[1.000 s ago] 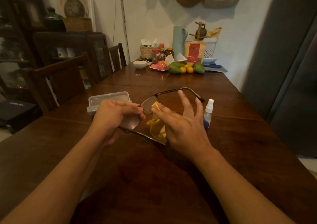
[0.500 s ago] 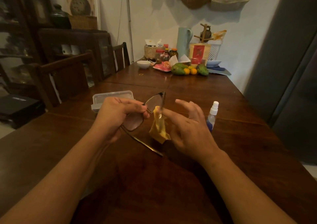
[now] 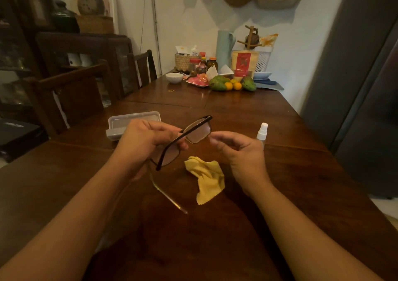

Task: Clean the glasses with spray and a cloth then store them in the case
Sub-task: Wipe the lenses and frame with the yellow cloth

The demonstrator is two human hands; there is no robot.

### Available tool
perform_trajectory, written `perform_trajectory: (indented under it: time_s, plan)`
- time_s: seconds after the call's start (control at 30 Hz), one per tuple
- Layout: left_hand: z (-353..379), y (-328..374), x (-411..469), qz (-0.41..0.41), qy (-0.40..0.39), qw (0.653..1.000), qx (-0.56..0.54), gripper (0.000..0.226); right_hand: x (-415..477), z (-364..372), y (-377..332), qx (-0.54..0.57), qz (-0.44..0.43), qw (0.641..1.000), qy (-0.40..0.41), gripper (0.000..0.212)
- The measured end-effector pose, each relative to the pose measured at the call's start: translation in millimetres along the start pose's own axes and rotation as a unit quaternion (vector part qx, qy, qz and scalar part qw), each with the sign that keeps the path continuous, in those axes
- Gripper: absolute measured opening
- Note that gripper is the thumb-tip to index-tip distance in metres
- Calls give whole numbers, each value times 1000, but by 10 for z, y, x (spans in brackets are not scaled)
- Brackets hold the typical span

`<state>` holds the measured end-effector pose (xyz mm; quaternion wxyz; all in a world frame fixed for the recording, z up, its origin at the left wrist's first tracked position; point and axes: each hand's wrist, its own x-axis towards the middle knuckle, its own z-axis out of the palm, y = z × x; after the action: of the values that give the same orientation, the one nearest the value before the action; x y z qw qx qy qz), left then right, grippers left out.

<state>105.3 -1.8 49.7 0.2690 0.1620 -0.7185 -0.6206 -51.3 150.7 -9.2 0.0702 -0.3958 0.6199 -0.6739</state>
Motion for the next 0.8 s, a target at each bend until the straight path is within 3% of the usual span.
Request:
perform_trajectory:
  time_s: [0.13,0.23,0.33,0.4,0.47,0.63,0.73,0.8]
  plan:
    - [-8,21,-20,5,-24,1000,4,13,23,-27,62,-78,93,989,-84,20]
    - [-70,15,-12,23,-43,998,44,14,34,-49,49,-161,139,956,-204,25]
    - [-118,5,-22,42,-68,994,70,18,31,-11,43,-325,124,896,-276,40]
    - [-123,-2,-37,60,-82,991,89,19,16,37,39,-355,98,894,-255,28]
    - [-113,-8,-43,77,-102,986,106,21,15,41,49,-307,98,922,-216,14]
    - [-78,-44,-29,82,-127,982,113,22,45,-66,35,-89,153,978,-110,16]
    - [-61,-69,-19,73,-127,983,114,23,45,-119,-15,134,201,962,-128,21]
    - [-54,-85,-12,63,-124,984,111,24,30,-138,-27,209,210,940,-170,27]
